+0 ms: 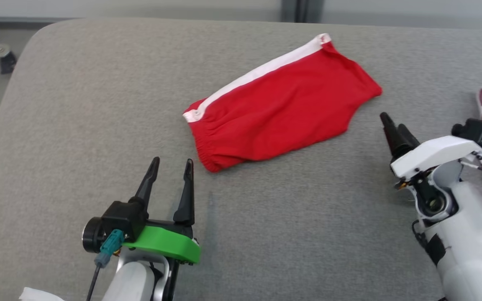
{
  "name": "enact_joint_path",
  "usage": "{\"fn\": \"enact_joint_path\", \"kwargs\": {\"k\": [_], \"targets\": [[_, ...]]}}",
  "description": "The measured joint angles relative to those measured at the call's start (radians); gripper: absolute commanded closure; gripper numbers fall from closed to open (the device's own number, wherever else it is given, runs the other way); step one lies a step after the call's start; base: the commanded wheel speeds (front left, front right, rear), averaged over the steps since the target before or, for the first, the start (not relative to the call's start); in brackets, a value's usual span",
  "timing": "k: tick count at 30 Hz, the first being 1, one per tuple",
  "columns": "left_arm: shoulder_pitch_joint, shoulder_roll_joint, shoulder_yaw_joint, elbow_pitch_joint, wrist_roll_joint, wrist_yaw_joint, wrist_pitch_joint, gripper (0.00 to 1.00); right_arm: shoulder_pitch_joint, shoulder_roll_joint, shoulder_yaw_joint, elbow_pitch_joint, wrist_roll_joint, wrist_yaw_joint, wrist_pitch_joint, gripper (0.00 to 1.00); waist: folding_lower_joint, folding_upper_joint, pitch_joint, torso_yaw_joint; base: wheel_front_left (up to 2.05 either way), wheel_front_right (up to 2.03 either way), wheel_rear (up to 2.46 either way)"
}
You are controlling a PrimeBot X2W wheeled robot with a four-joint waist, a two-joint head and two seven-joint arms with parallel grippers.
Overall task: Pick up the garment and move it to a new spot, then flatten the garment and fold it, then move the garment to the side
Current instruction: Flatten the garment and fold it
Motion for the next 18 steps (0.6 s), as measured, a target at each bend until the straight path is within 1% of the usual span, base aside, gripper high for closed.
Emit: {"fn": "enact_joint_path", "kwargs": {"k": [3,6,13,18], "targets": [[-0.005,0.000,-0.030,-0.006,-0.019,0.008,0.000,0.00,-0.048,-0.013,-0.043,0.062,0.040,0.000,0.043,0.00,0.0000,0.0000,0.015,0.045,0.00,0.00,0.00],[-0.009,0.000,-0.047,-0.013,-0.038,0.019,0.000,0.00,-0.093,-0.019,-0.065,0.105,0.058,0.000,0.077,0.00,0.0000,0.0000,0.030,0.087,0.00,0.00,0.00],[-0.020,0.000,-0.077,-0.032,-0.061,0.039,0.000,0.00,-0.192,-0.043,-0.128,0.251,0.058,0.000,0.130,0.00,0.0000,0.0000,0.066,0.172,0.00,0.00,0.00],[-0.032,0.000,-0.100,-0.047,-0.085,0.050,0.000,0.00,-0.259,-0.071,-0.142,0.328,0.030,0.000,0.150,0.00,0.0000,0.0000,0.094,0.213,0.00,0.00,0.00]]}}
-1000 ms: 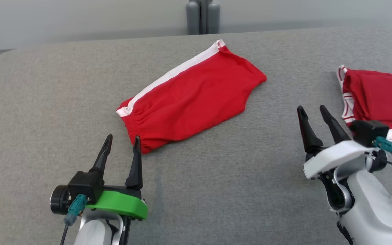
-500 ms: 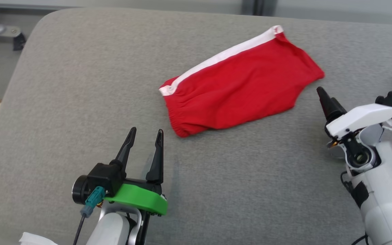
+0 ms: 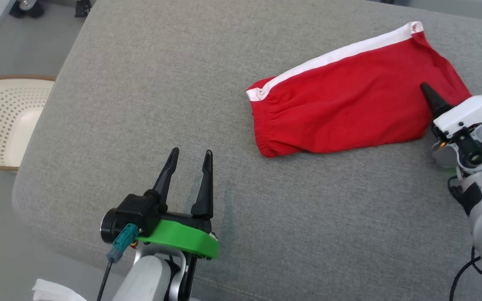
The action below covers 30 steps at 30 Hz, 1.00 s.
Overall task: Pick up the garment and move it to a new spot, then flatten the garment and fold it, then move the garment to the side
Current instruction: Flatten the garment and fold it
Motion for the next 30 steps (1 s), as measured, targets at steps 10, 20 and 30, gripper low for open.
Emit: {"fn": "enact_joint_path", "kwargs": {"k": [10,20,30], "targets": [[-0.016,0.000,-0.029,-0.008,-0.029,0.017,0.000,0.00,-0.098,-0.035,-0.016,0.099,-0.039,0.001,0.030,0.00,0.0000,0.0000,0.040,0.054,0.00,0.00,0.00],[-0.018,0.000,-0.024,-0.005,-0.027,0.019,0.000,0.00,-0.127,-0.033,-0.013,0.133,-0.063,0.001,0.008,1.00,0.0000,0.0000,0.039,0.048,0.00,0.00,0.00],[-0.018,0.000,-0.010,0.004,-0.015,0.019,0.000,0.00,-0.099,-0.013,-0.005,0.096,-0.050,0.001,-0.059,1.00,0.0000,0.0000,0.016,0.024,0.00,0.00,0.00]]}}
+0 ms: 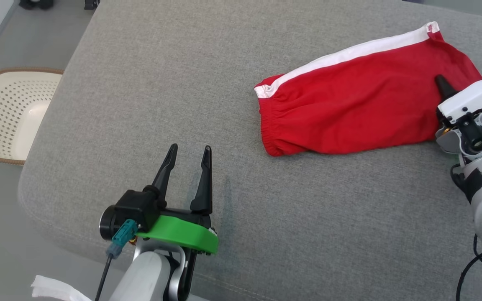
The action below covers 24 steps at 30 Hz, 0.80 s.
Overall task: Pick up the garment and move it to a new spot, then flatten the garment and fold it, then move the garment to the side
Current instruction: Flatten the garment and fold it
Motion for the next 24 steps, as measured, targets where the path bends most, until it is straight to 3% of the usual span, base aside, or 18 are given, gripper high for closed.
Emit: {"fn": "enact_joint_path", "kwargs": {"k": [18,24], "targets": [[0.043,-0.001,0.077,0.029,0.060,-0.028,0.000,0.00,0.237,0.038,-0.037,-0.152,0.071,-0.001,-0.187,1.00,0.0000,0.0000,-0.100,-0.139,0.00,0.00,0.00],[0.083,-0.001,0.105,0.041,0.081,-0.037,0.000,0.00,0.337,0.085,-0.054,-0.204,0.071,-0.001,-0.231,1.00,0.0000,0.0000,-0.139,-0.197,0.00,0.00,0.00]]}}
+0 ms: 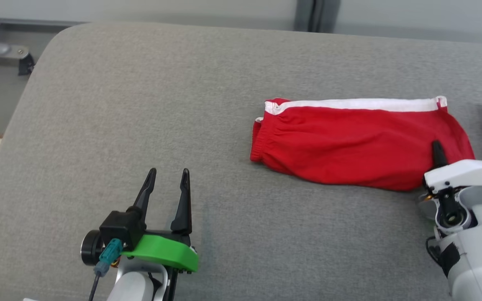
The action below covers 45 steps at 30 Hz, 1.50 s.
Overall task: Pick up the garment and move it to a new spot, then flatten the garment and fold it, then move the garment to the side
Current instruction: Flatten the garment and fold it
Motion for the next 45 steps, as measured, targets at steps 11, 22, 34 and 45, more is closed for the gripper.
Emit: {"fn": "enact_joint_path", "kwargs": {"k": [11,22,34,45], "targets": [[0.022,0.000,0.007,0.007,0.017,-0.020,0.000,0.00,0.070,0.025,-0.053,-0.036,-0.016,0.000,-0.026,1.00,0.0000,0.0000,-0.060,-0.068,0.00,0.00,0.00],[0.033,0.000,-0.002,0.029,0.027,-0.028,0.000,0.00,0.039,0.055,0.009,-0.091,-0.075,0.000,-0.043,1.00,0.0000,0.0000,-0.072,-0.036,0.00,0.00,0.00],[0.051,0.000,-0.012,0.035,0.023,-0.028,0.000,0.00,0.068,0.099,0.174,-0.262,0.004,0.000,-0.041,1.00,0.0000,0.0000,-0.106,0.028,0.00,0.00,0.00],[0.062,0.000,-0.007,0.034,0.020,-0.024,0.000,0.00,0.102,0.108,0.302,-0.258,0.026,0.000,-0.023,1.00,0.0000,0.0000,-0.109,0.096,0.00,0.00,0.00]]}}
